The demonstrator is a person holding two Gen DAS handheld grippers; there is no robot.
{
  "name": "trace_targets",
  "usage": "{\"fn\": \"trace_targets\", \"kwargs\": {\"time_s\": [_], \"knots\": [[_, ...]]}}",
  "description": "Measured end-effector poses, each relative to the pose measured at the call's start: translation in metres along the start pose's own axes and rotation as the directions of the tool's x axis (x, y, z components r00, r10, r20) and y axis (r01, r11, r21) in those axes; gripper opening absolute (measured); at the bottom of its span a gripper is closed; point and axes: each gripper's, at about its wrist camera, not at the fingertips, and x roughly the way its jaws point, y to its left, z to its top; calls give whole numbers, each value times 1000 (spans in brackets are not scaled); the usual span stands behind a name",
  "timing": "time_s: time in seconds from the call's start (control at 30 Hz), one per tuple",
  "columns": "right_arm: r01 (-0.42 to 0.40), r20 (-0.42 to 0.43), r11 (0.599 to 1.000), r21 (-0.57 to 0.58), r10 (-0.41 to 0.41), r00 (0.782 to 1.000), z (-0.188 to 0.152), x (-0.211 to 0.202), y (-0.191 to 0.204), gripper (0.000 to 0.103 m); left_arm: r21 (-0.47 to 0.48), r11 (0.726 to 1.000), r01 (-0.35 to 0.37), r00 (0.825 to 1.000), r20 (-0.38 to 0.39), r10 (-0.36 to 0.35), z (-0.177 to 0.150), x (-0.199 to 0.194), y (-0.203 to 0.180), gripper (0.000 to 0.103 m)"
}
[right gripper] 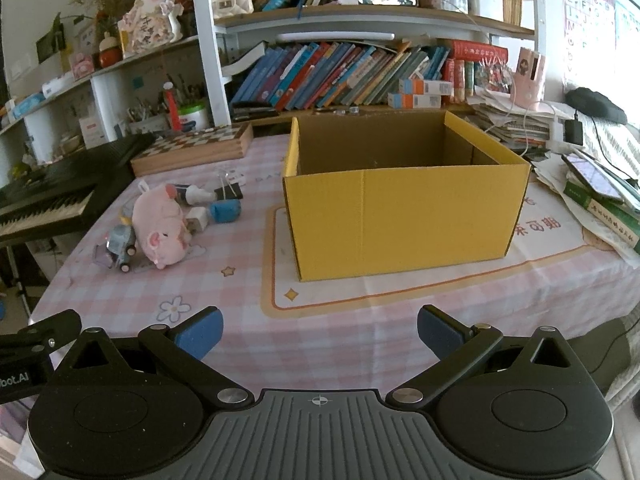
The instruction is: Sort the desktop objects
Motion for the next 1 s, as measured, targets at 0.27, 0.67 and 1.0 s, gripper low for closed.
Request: {"fn": "trace_targets", "kwargs": {"time_s": [0.27, 0.67, 1.0], "knots": [[0, 5, 1000, -13, 0, 1000, 3, -1, 7, 103, 1, 1000, -2, 1000, -6, 2, 1, 3, -3, 103], [-6, 9, 1000, -23, 6, 1000, 7, 2, 13, 103, -10, 1000, 18, 1000, -5, -18, 4, 8, 2, 103], [-16, -5, 999, -32, 16, 1000, 9, 8, 21, 103, -23, 999, 47, 999, -9, -47, 3, 16, 12, 103]]}}
